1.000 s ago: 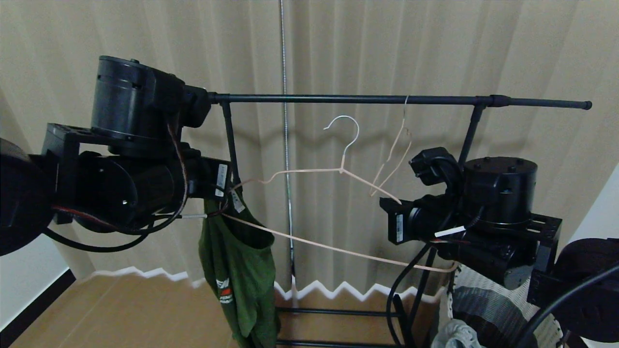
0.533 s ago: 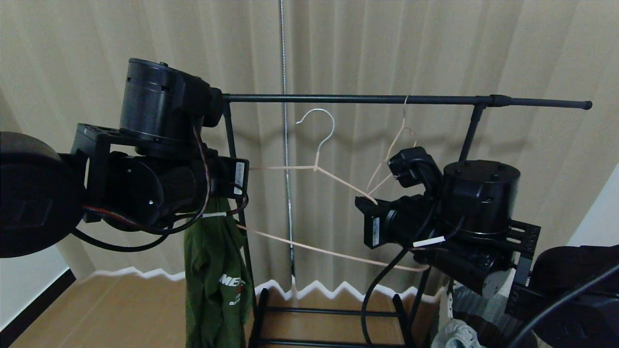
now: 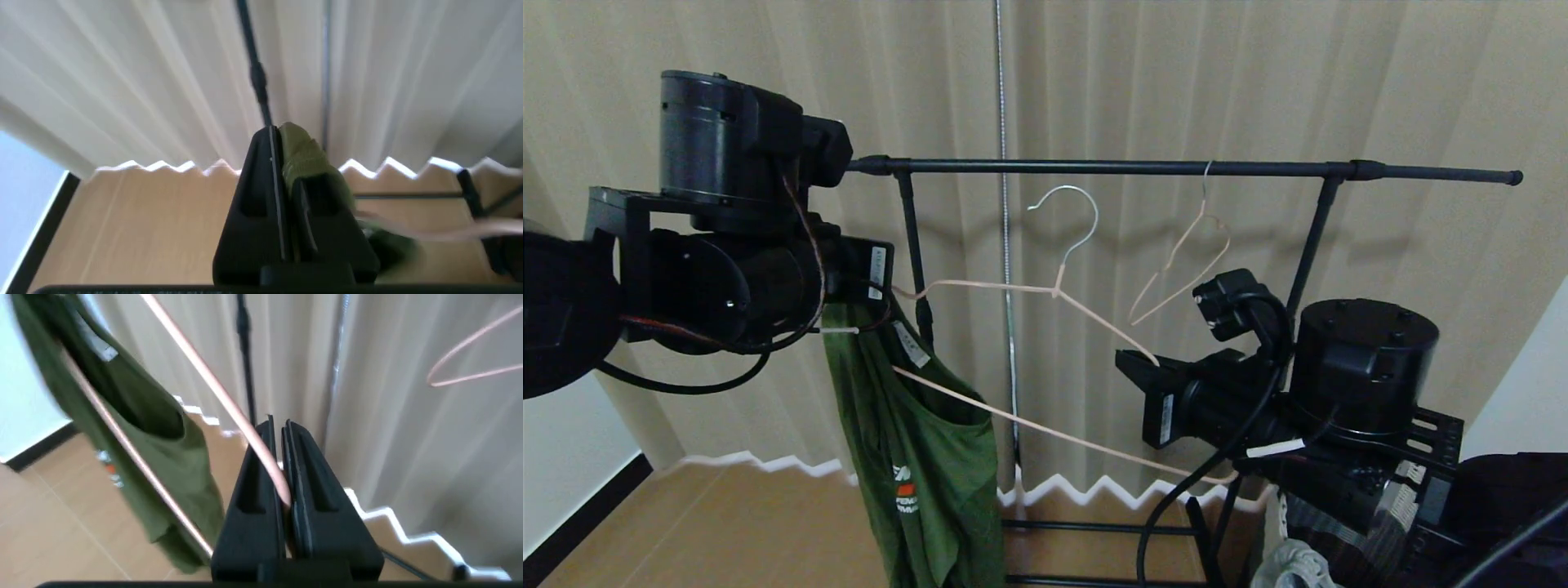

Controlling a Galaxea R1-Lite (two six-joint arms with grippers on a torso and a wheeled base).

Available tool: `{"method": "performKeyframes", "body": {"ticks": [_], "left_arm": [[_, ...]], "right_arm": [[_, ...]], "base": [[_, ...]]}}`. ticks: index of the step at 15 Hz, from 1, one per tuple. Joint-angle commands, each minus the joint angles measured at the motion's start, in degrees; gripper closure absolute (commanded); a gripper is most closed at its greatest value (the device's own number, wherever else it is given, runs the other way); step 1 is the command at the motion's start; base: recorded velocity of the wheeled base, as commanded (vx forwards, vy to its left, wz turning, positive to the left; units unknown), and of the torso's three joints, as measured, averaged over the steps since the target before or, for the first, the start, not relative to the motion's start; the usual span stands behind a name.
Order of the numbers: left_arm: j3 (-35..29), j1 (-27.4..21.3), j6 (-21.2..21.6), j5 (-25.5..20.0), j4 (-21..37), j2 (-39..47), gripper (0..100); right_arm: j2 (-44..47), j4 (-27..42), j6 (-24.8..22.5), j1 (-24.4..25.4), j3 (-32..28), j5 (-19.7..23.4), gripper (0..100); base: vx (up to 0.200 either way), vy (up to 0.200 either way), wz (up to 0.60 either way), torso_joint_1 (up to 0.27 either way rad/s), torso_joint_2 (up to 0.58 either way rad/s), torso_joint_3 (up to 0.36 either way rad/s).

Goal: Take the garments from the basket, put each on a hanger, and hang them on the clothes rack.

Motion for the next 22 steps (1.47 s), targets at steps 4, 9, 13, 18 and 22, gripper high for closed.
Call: {"method": "performKeyframes", "body": {"ticks": [4, 9, 13, 18, 22], "left_arm": [[0.2, -0.6, 0.1, -0.1, 0.0, -0.1, 100], [0.0, -5.2, 0.1, -0.2, 0.0, 0.0, 100], [0.3, -6.0, -0.2, -10.6, 0.0, -1.6, 100], [0.3, -8.0, 0.0, -18.6, -0.1, -2.4, 100], [0.4, -9.4, 0.2, -25.8, -0.1, -2.7, 100]], "right_arm": [[-0.6, -1.7, -0.1, -0.1, 1.4, 0.4, 100], [0.9, -1.6, -0.2, 0.0, 0.4, 3.5, 100], [3.7, -1.3, -0.2, 0.0, -1.1, 3.8, 100], [7.4, -1.1, -0.3, 0.3, -4.2, 3.8, 100], [9.5, -0.9, -0.3, 0.4, -6.1, 3.8, 100]], "base": [[0.000, 0.000, 0.00, 0.000, 0.00, 0.000], [0.000, 0.000, 0.00, 0.000, 0.00, 0.000], [0.000, 0.000, 0.00, 0.000, 0.00, 0.000], [0.000, 0.000, 0.00, 0.000, 0.00, 0.000], [0.000, 0.000, 0.00, 0.000, 0.00, 0.000]]}}
